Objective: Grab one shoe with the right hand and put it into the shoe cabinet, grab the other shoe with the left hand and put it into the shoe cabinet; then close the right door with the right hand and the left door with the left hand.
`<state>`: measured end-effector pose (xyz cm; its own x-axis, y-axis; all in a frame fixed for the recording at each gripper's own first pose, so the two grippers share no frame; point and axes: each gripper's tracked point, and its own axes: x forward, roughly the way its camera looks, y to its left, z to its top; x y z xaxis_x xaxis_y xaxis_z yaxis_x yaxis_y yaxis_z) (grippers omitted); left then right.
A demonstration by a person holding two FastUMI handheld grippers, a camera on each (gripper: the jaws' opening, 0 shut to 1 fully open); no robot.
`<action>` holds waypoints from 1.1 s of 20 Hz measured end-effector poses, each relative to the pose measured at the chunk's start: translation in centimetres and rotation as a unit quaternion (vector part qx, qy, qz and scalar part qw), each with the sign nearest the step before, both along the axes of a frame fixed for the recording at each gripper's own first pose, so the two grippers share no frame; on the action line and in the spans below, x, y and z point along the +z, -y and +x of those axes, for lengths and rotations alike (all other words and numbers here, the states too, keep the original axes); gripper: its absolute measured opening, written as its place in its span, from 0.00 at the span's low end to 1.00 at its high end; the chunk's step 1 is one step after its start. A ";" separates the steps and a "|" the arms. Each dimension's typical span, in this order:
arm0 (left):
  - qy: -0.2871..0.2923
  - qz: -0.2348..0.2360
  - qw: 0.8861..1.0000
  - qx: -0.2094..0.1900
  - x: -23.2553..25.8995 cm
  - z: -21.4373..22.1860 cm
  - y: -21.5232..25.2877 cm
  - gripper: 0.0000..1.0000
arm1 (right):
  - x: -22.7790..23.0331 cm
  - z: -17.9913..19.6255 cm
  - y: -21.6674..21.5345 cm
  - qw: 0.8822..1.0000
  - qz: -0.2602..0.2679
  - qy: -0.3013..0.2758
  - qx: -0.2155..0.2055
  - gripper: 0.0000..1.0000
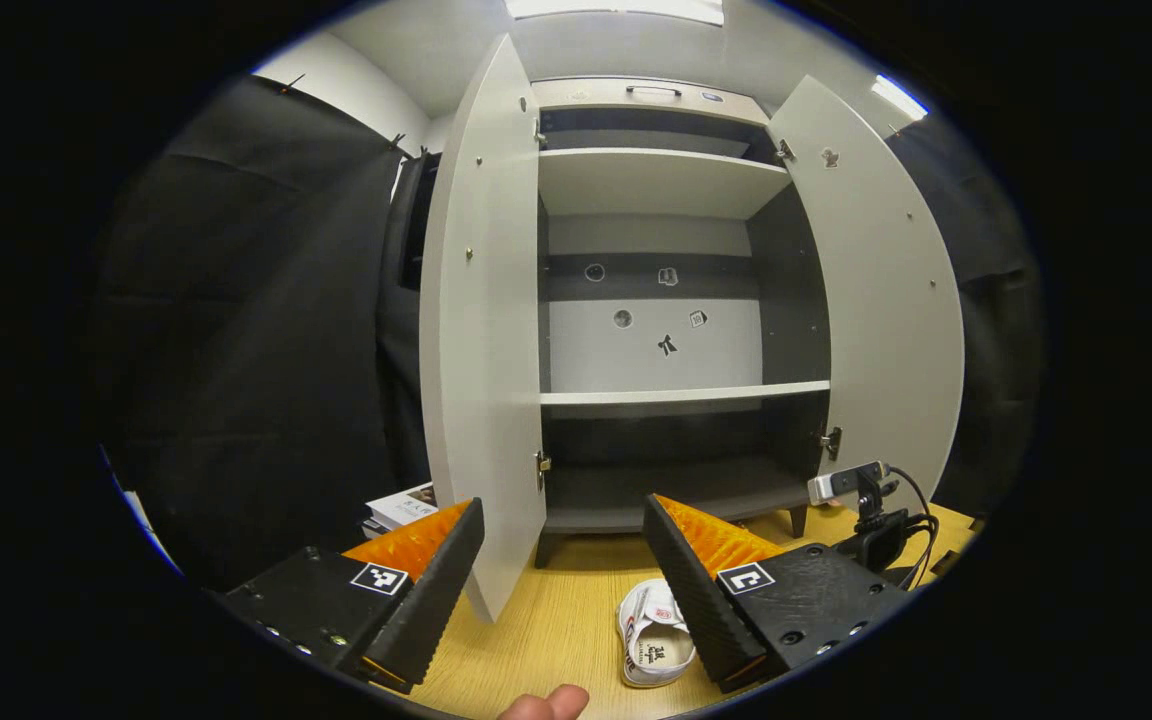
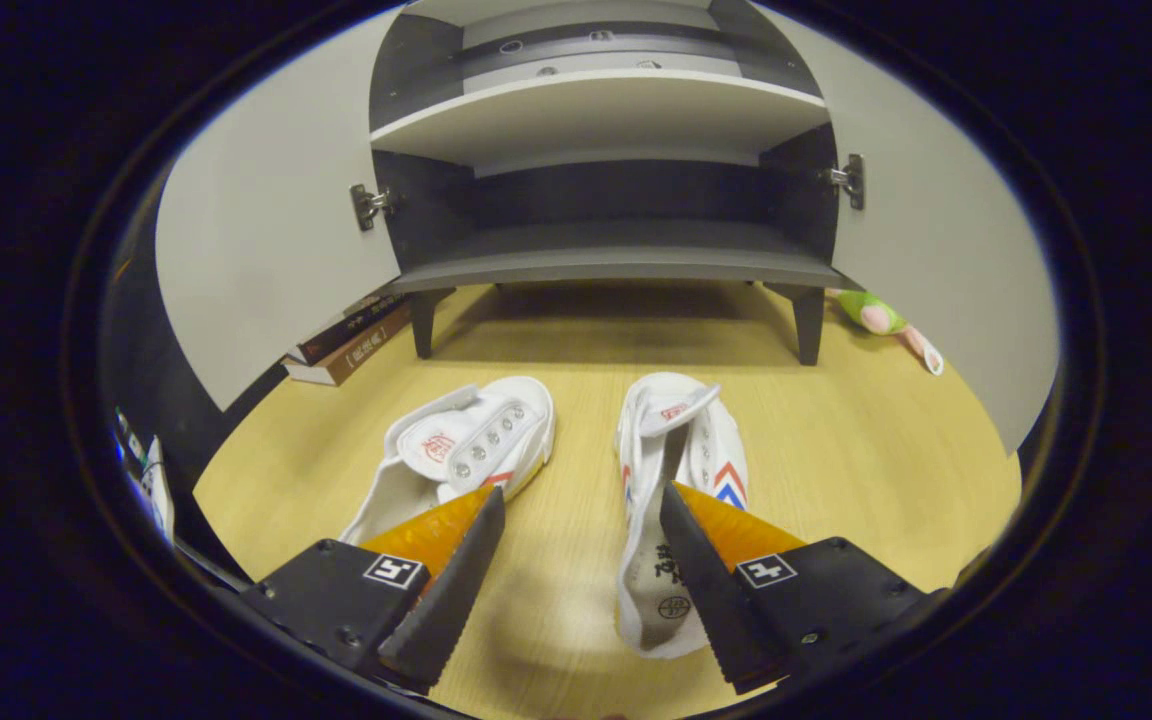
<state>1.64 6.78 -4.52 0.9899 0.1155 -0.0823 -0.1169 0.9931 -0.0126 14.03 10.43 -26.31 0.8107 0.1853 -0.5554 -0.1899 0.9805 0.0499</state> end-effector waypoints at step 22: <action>-0.029 0.004 1.000 0.001 -2.4 1.2 -0.8 0.96 | -1.9 5.8 2.6 0.998 -0.043 0.032 -0.031 0.04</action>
<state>2.80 7.53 -6.90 0.9833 0.1185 -0.1379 -0.1193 0.9929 0.0021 19.81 7.86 -28.24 0.8536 0.0871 -0.5136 -0.1289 0.9906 -0.0463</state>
